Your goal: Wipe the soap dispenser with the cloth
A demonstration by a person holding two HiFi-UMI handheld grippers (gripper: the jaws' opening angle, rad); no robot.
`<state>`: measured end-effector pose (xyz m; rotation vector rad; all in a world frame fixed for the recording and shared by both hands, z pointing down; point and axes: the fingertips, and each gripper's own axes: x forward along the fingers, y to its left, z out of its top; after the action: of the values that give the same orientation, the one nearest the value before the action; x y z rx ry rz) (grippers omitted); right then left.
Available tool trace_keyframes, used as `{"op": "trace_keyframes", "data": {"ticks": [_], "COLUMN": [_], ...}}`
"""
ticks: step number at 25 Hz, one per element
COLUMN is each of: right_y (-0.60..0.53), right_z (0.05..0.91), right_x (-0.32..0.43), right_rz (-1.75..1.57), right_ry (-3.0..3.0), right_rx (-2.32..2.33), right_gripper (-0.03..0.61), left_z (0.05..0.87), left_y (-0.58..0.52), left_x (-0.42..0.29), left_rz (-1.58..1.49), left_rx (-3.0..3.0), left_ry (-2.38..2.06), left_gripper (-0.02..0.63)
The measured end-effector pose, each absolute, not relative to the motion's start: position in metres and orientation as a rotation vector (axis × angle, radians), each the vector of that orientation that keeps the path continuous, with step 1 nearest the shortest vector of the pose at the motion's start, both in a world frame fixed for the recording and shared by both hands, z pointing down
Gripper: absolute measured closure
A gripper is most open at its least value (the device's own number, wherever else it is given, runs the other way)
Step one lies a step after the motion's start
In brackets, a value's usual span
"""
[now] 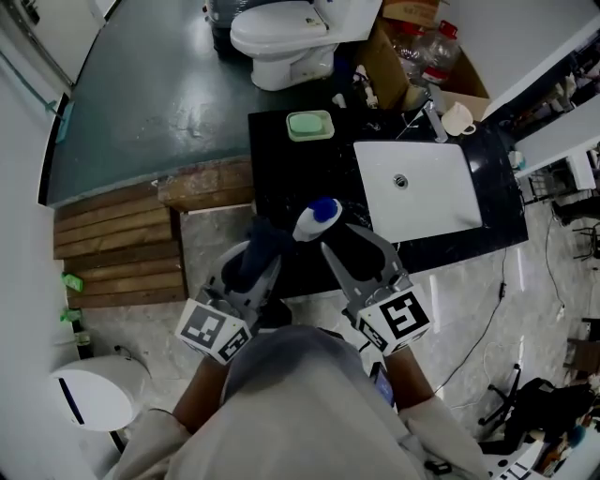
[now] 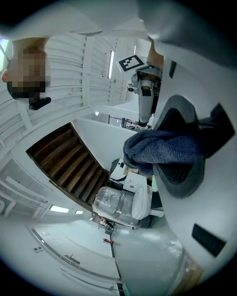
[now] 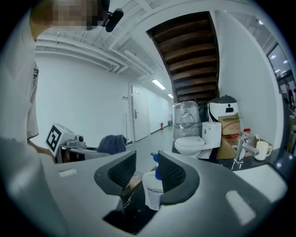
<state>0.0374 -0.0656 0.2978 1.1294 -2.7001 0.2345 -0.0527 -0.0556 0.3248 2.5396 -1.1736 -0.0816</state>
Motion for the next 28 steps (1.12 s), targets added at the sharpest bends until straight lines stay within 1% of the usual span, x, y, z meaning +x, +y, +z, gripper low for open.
{"op": "trace_keyframes", "data": {"ticks": [4, 12, 22, 23, 24, 25, 28], "right_y": [-0.084, -0.107, -0.131, -0.132, -0.133, -0.133, -0.133], "right_z": [0.305, 0.337, 0.343, 0.343, 0.343, 0.343, 0.342], "right_x": [0.036, 0.033, 0.024, 0.024, 0.024, 0.024, 0.026], "right_rz": [0.221, 0.258, 0.205, 0.203, 0.202, 0.203, 0.230], "right_ry": [-2.631, -2.533, -2.546, -2.546, -2.550, -2.558, -2.594], "right_rx": [1.201, 1.239, 1.181, 1.175, 1.169, 1.164, 1.153], "right_gripper": [0.409, 0.354, 0.360, 0.375, 0.410, 0.427, 0.439], "left_z": [0.321, 0.323, 0.343, 0.344, 0.345, 0.345, 0.347], "left_y": [-0.067, -0.078, -0.081, -0.082, -0.084, -0.086, -0.092], "left_x": [-0.055, -0.058, -0.063, -0.063, -0.063, -0.063, -0.061], "left_rz": [-0.099, -0.111, -0.067, -0.065, -0.063, -0.062, -0.053], "left_rx": [2.574, 2.590, 2.548, 2.544, 2.543, 2.542, 2.534], "left_ry": [-1.118, -1.066, -1.097, -1.098, -1.100, -1.101, -1.108], "left_gripper": [0.477, 0.477, 0.477, 0.477, 0.477, 0.477, 0.477]}}
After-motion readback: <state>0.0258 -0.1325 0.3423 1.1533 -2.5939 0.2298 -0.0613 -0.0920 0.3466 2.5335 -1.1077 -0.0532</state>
